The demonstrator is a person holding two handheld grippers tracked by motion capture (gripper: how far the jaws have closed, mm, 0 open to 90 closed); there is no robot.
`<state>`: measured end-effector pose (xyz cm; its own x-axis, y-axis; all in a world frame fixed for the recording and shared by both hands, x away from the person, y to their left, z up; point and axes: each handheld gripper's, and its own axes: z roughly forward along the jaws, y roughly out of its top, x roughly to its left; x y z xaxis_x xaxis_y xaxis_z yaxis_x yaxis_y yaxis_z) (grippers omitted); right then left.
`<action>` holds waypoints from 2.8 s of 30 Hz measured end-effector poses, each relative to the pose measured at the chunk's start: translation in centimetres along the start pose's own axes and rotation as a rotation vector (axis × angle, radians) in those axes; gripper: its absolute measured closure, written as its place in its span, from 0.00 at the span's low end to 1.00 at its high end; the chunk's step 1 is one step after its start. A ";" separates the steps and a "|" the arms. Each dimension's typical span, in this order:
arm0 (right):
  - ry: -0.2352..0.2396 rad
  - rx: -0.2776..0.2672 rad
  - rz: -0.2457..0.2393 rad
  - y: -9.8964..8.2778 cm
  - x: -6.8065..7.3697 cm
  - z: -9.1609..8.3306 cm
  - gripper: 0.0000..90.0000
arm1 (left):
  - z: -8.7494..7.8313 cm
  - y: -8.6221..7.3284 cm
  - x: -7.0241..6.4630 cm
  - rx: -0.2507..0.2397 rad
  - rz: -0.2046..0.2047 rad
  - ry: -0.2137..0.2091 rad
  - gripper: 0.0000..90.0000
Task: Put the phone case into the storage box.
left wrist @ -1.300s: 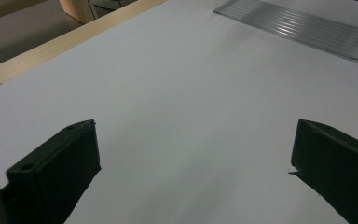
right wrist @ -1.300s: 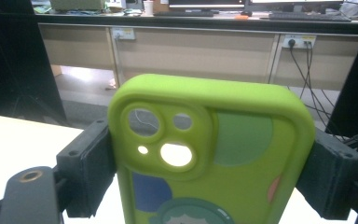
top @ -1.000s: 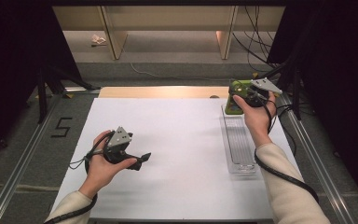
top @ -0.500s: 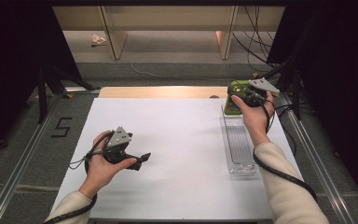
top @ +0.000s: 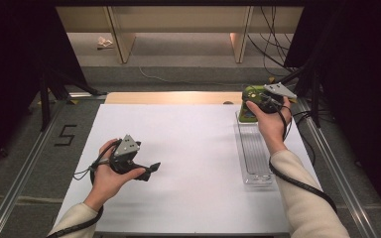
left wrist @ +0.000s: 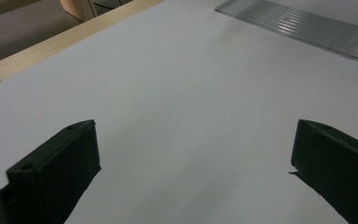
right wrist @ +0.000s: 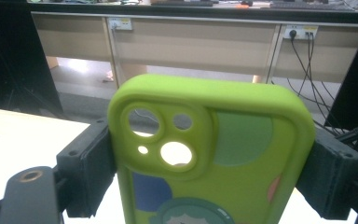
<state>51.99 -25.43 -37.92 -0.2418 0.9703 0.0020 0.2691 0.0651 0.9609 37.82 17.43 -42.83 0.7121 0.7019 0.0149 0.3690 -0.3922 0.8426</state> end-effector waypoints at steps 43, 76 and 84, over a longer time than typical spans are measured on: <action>-0.026 0.045 0.007 -0.3 -0.6 1.6 0.19 | 0.0 0.0 0.0 0.000 -0.001 -0.001 0.01; -0.034 0.069 -0.004 -0.6 -0.6 2.6 0.19 | 0.1 0.0 0.0 -0.001 -0.003 0.000 0.01; -0.036 0.074 -0.006 -0.7 -0.7 2.8 0.19 | 0.1 0.0 0.0 0.000 -0.002 -0.001 0.01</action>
<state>54.58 -25.47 -39.33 -0.2106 0.9775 -0.0147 0.3366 0.0866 0.9377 37.86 17.37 -42.91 0.7117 0.7023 0.0129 0.3706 -0.3910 0.8425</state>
